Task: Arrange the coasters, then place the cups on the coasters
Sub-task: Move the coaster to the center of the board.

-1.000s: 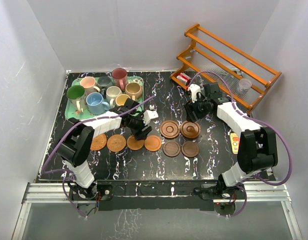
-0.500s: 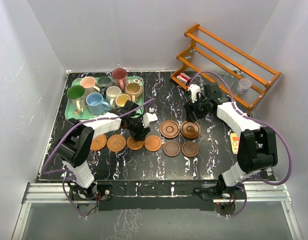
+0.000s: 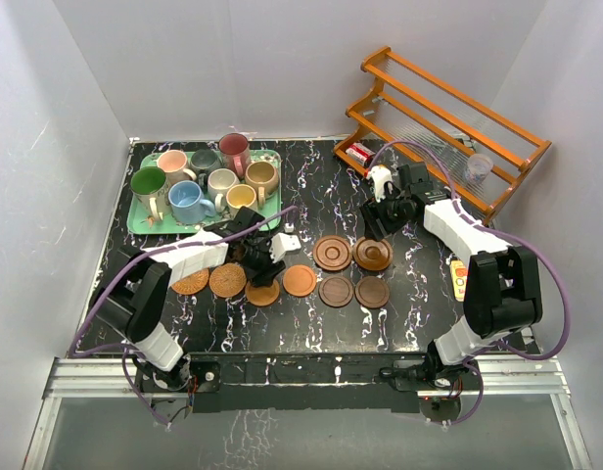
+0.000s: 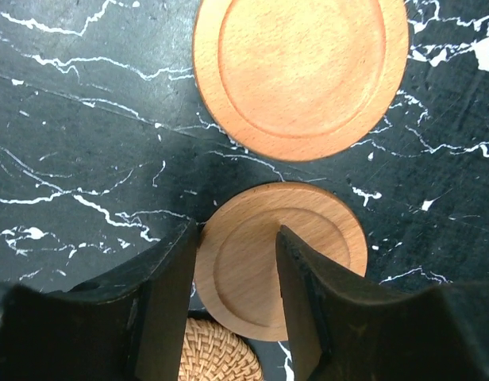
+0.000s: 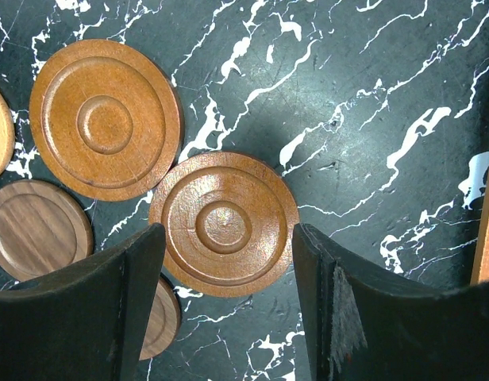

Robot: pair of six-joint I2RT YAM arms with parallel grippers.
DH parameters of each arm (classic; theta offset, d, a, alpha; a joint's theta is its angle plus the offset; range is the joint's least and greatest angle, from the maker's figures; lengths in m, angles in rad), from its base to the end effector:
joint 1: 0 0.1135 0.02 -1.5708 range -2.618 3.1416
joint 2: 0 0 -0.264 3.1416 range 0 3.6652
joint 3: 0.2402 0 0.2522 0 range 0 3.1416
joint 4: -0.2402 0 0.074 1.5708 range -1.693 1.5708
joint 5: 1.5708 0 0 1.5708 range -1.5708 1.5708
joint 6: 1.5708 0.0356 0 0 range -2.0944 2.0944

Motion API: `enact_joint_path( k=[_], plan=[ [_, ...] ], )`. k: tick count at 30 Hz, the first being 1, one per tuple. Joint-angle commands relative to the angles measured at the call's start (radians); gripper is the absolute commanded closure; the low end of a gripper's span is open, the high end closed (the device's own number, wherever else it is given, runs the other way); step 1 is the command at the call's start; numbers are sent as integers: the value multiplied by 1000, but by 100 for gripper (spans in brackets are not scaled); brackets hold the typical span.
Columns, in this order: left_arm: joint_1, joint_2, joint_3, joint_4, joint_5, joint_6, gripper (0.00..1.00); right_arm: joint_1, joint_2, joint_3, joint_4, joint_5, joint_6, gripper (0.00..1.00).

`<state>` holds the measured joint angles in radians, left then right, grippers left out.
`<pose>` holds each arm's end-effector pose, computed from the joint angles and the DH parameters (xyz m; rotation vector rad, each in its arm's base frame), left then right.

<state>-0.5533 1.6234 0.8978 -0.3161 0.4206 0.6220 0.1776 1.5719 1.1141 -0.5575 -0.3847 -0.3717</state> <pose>0.2567 -0.1756 0.1675 1.5386 2.0434 -0.5210 0.3155 0.0702 0.2321 -0.8193 2.3911 0.4195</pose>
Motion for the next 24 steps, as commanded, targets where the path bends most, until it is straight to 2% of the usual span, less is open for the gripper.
enact_joint_path(
  k=[1,6,12,17,21,24],
  plan=[
    [-4,-69,-30,-26,-49,24,57,1,7,3,19,-8,-4,36],
    [-5,-116,-28,16,-72,38,48,2,15,4,15,-10,-5,36],
    [-20,-134,35,9,49,64,32,1,20,3,14,0,-10,36],
    [-60,-109,62,-20,65,69,26,2,21,3,11,9,-13,36],
    [-62,-137,56,-44,-33,47,26,1,19,1,11,11,-15,36],
    [-60,-184,30,-54,-203,35,25,2,19,2,10,7,-15,36]
  ],
)
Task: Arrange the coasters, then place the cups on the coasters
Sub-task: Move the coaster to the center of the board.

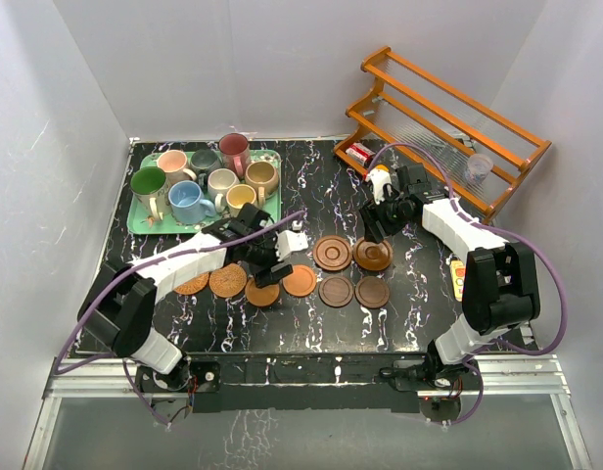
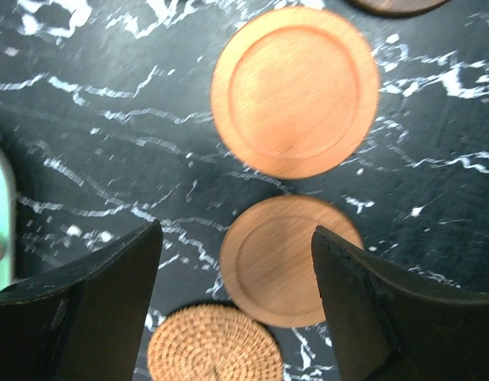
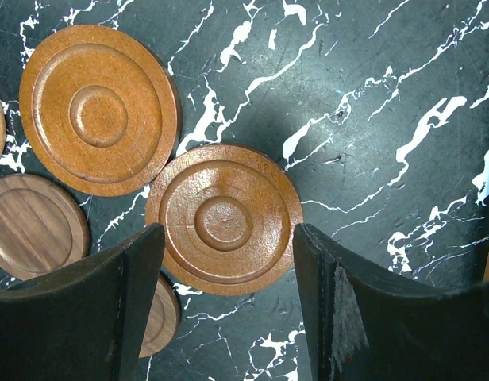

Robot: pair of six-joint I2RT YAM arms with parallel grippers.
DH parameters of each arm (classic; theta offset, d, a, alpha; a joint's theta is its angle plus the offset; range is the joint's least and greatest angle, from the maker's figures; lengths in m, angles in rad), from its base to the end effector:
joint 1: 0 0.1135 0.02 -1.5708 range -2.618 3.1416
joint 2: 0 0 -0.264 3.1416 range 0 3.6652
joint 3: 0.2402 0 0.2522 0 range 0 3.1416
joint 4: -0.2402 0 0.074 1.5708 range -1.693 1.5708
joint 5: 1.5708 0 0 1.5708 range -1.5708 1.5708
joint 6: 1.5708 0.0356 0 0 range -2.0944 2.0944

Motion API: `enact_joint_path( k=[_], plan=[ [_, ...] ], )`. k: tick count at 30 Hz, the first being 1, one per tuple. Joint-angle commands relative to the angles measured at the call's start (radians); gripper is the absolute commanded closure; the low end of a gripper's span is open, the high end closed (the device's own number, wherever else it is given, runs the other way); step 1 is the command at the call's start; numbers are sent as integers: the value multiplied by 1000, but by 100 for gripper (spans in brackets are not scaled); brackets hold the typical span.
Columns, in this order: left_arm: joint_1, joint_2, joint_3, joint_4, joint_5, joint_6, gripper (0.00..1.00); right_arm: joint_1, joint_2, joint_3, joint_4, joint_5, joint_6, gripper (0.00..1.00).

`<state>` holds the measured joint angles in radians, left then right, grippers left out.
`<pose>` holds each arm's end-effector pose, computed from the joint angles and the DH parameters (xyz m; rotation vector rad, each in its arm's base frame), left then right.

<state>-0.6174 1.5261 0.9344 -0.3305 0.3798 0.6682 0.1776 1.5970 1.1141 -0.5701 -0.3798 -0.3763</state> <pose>0.2448 -0.1900 0.2051 1.5952 1.8659 -0.4498 0.3173 0.0704 0.2238 -0.8255 2.4273 0.4225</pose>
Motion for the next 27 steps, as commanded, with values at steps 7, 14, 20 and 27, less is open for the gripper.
enact_joint_path(
  k=[7,14,20,27],
  plan=[
    [106,-216,-82,-77,-379,-11,24,2,-4,6,18,-4,-12,36],
    [138,-244,-192,-13,-452,85,23,1,5,7,14,-7,-13,36],
    [138,-191,-237,76,-489,126,23,1,5,7,13,-3,-15,36],
    [137,-127,-237,126,-456,130,22,2,5,7,12,2,-17,35]
  ],
)
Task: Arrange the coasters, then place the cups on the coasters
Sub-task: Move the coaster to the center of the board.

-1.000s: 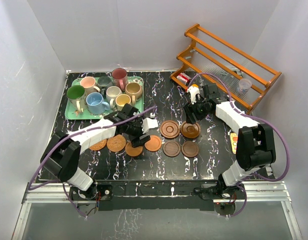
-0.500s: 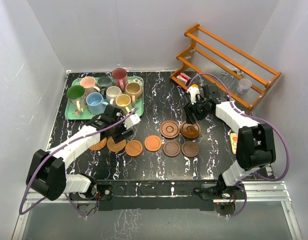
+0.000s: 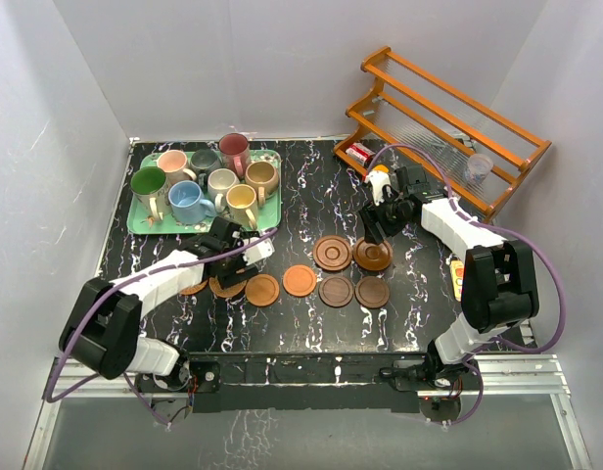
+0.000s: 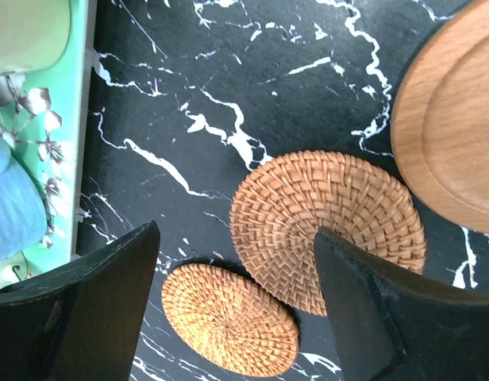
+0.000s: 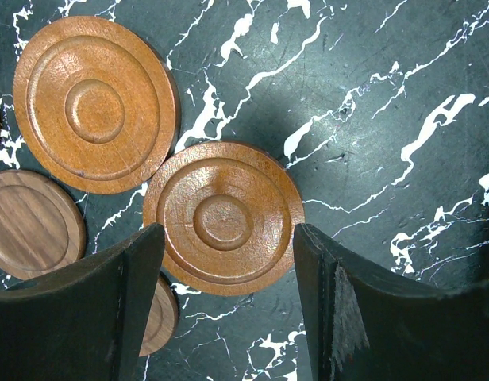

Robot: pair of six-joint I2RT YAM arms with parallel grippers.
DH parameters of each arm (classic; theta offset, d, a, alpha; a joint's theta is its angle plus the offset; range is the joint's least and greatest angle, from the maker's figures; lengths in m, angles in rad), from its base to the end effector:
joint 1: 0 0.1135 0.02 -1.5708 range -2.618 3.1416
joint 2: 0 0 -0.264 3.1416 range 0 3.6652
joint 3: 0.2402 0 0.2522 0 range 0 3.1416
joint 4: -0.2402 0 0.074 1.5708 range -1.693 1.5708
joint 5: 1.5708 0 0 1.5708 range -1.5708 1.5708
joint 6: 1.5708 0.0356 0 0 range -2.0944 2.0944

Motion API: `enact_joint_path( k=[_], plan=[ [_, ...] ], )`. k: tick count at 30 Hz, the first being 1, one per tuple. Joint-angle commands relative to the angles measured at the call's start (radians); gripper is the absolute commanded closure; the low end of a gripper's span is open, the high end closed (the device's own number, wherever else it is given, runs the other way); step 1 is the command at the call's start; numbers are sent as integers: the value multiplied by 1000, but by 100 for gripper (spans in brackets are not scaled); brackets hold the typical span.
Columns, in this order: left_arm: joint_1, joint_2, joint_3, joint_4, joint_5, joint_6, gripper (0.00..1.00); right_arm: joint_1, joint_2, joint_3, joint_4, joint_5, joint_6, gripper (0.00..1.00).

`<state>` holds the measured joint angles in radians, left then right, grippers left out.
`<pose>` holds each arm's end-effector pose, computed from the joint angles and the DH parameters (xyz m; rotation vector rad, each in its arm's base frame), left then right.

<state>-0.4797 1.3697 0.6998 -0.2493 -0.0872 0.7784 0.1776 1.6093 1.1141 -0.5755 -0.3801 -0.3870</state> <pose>0.2347 -0.1186 0.1801 1.4411 2.0431 0.2335 0.3181 0.0705 0.2197 -0.8392 2.4389 0.4241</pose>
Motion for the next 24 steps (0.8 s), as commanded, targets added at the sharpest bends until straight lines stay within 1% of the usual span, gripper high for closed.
enact_joint_path(
  k=[1,5,12,19,24],
  plan=[
    [0,41,-1,55,14,23,22,1,-6,7,16,5,-6,35],
    [-1,96,18,102,29,31,22,0,-6,7,16,9,-9,35],
    [-13,214,106,130,70,27,22,1,-5,7,15,21,-12,35],
    [-84,320,217,112,113,5,22,1,-6,6,13,31,-12,35],
    [-115,401,301,113,135,-27,22,-3,-11,6,15,36,-16,35]
  ],
)
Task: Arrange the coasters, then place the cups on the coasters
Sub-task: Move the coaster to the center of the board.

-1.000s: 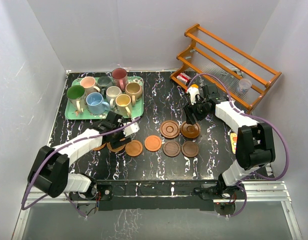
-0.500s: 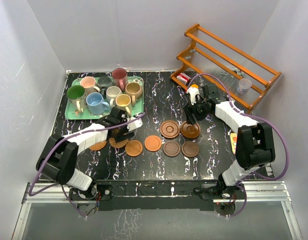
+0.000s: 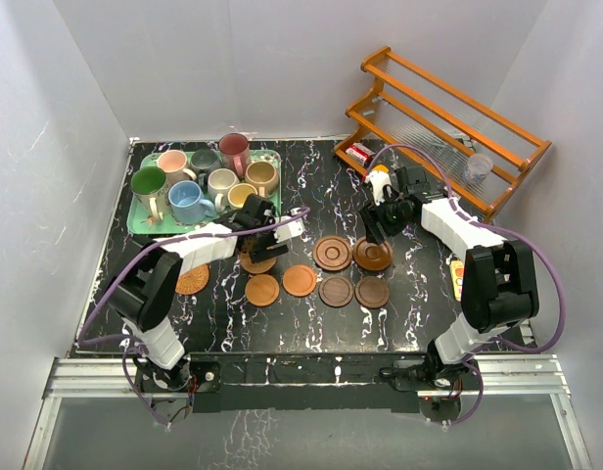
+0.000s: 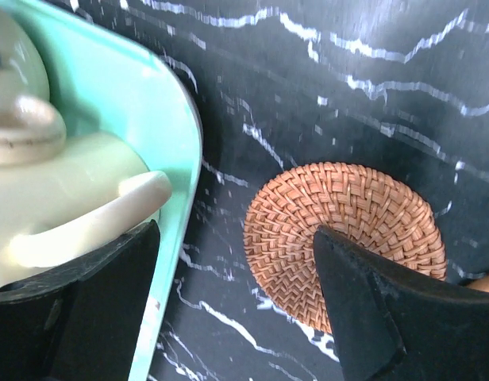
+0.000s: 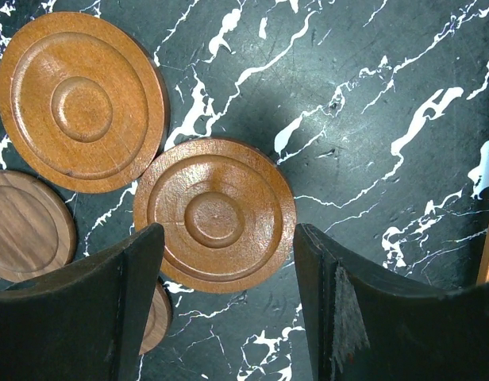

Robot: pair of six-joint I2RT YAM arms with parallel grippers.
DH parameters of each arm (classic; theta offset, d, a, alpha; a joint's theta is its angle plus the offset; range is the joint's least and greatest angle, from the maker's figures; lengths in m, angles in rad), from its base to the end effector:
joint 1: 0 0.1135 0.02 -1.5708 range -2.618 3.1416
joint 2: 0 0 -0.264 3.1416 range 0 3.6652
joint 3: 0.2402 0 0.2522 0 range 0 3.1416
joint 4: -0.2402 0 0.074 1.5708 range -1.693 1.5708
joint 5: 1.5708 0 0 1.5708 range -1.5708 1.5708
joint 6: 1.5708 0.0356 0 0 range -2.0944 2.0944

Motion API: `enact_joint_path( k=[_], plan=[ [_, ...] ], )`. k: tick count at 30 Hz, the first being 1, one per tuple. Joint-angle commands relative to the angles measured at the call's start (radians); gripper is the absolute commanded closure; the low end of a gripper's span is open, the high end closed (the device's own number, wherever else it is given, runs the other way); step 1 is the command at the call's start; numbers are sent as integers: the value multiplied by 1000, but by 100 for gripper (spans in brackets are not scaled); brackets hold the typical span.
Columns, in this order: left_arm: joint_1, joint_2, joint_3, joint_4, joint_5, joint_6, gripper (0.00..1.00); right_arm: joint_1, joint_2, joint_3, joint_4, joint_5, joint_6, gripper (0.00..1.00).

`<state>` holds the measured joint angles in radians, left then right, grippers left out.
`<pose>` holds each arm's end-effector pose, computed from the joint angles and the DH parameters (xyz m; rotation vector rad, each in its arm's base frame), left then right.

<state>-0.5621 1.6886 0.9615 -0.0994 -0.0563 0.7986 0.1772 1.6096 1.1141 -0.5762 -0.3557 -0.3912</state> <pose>0.2956 -0.1838 0.1771 1.4911 1.8846 0.1778 0.3184 0.0696 0.2193 -0.8379 2.4466 0.3914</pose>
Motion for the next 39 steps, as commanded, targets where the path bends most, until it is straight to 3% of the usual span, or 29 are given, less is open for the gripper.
enact_joint_path(
  k=[1,16,39],
  plan=[
    [-40,93,52,-37,108,-52,22,-4,-14,6,16,12,-12,35],
    [-140,210,180,-74,189,-151,22,-15,-22,6,15,11,-14,35],
    [-149,216,196,-49,79,-152,22,-19,-25,7,11,3,-15,34]
  ],
)
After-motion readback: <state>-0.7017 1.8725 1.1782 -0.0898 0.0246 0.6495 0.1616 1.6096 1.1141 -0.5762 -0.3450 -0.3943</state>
